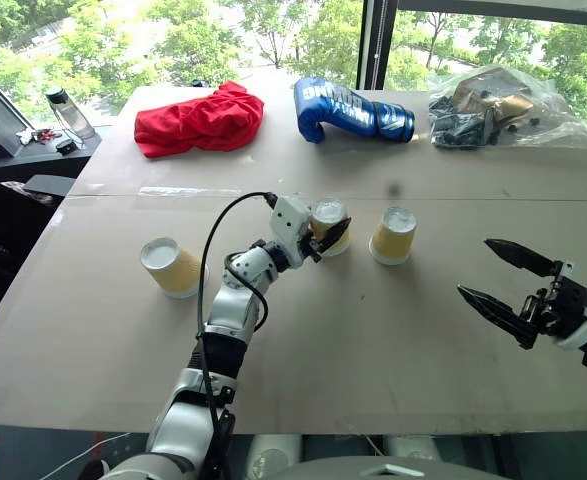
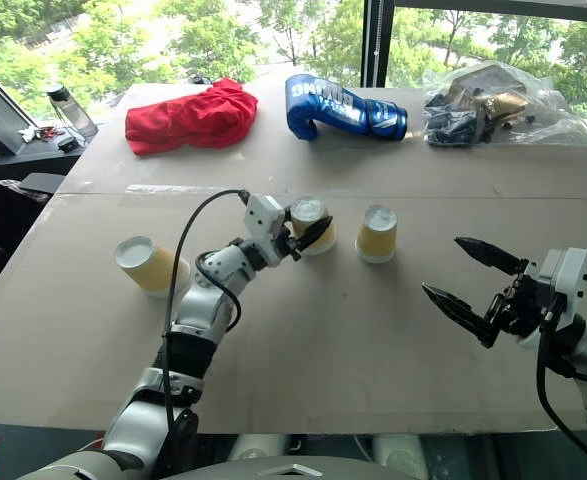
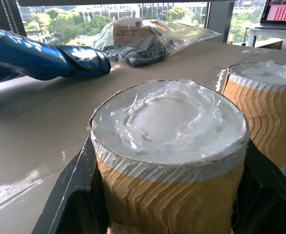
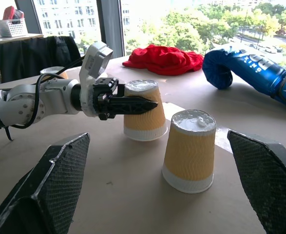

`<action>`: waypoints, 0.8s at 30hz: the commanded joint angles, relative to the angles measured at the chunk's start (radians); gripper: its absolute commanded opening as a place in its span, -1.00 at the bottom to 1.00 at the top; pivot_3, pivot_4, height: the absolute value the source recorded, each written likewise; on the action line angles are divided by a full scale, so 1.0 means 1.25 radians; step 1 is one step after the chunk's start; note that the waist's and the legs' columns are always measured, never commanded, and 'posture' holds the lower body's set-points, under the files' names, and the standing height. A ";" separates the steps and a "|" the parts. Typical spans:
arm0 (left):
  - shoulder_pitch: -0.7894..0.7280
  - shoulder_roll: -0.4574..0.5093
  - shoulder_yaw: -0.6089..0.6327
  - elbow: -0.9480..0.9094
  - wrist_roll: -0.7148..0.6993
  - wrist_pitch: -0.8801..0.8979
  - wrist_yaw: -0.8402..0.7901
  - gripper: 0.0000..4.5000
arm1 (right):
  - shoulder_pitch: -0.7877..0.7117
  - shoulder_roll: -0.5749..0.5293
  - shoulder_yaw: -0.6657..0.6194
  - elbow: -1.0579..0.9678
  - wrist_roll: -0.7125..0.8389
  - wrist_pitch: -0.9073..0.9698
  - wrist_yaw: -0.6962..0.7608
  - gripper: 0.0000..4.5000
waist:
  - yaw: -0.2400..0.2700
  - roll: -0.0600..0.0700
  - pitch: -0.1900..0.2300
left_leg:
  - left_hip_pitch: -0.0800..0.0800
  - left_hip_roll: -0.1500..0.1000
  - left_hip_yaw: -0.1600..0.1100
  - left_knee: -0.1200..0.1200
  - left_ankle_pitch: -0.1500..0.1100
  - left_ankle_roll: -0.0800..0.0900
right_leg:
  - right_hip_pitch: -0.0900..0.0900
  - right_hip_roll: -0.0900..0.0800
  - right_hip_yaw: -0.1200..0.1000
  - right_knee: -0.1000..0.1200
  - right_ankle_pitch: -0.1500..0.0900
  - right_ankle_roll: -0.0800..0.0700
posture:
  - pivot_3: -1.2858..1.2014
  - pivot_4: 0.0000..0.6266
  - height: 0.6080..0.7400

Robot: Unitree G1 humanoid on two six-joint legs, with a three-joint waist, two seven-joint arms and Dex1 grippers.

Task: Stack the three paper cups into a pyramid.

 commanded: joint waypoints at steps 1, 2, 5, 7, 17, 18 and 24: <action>-0.019 -0.008 -0.011 -0.015 -0.008 0.001 -0.024 0.00 | -0.007 -0.007 -0.007 -0.020 0.012 -0.005 -0.003 1.00 | 0.000 0.000 0.000 | 0.000 0.000 0.000 0.000 0.000 0.000 | 0.000 0.000 0.000 0.000 0.000 0.000 | 0.03 -0.52 1.00; -0.022 -0.009 -0.016 -0.009 -0.005 0.001 -0.031 0.00 | -0.006 -0.007 -0.007 -0.021 0.011 -0.006 -0.004 1.00 | 0.000 0.000 0.000 | 0.000 0.000 0.000 0.000 0.000 0.000 | 0.000 0.000 0.000 0.000 0.000 0.000 | 0.03 -0.52 1.00; -0.033 -0.014 -0.020 0.010 0.000 -0.005 -0.040 0.00 | -0.004 -0.006 -0.008 -0.021 0.010 -0.009 -0.004 1.00 | 0.000 0.000 0.000 | 0.000 0.000 0.000 0.000 0.000 0.000 | 0.000 0.000 0.000 0.000 0.000 0.000 | 0.03 -0.52 1.00; -0.055 -0.022 -0.018 0.042 0.004 -0.014 -0.041 0.00 | 0.000 -0.003 -0.010 -0.025 0.010 -0.011 -0.006 1.00 | 0.000 0.000 0.000 | 0.000 0.000 0.000 0.000 0.000 0.000 | 0.000 0.000 0.000 0.000 0.000 0.000 | 0.03 -0.52 1.00; -0.112 -0.027 -0.029 0.145 0.030 -0.059 -0.088 0.00 | 0.023 0.003 -0.018 -0.033 0.017 -0.019 -0.006 1.00 | 0.000 0.000 0.000 | 0.000 0.000 0.000 0.001 0.000 0.000 | 0.000 0.000 0.000 0.000 0.000 0.000 | 0.03 -0.52 1.00; -0.114 -0.028 -0.030 0.149 0.032 -0.061 -0.091 0.00 | 0.023 0.002 -0.018 -0.034 0.018 -0.019 -0.006 1.00 | 0.000 0.000 0.000 | 0.000 0.000 0.000 0.001 0.000 0.000 | 0.000 0.000 0.000 0.000 0.000 0.000 | 0.03 -0.52 1.00; -0.122 -0.034 -0.026 0.168 0.035 -0.071 -0.092 0.00 | 0.024 0.001 -0.016 -0.035 0.018 -0.019 -0.010 1.00 | 0.000 0.000 0.000 | 0.000 0.000 0.000 0.001 0.000 0.000 | 0.000 0.000 0.000 0.000 0.000 0.000 | 0.03 -0.52 1.00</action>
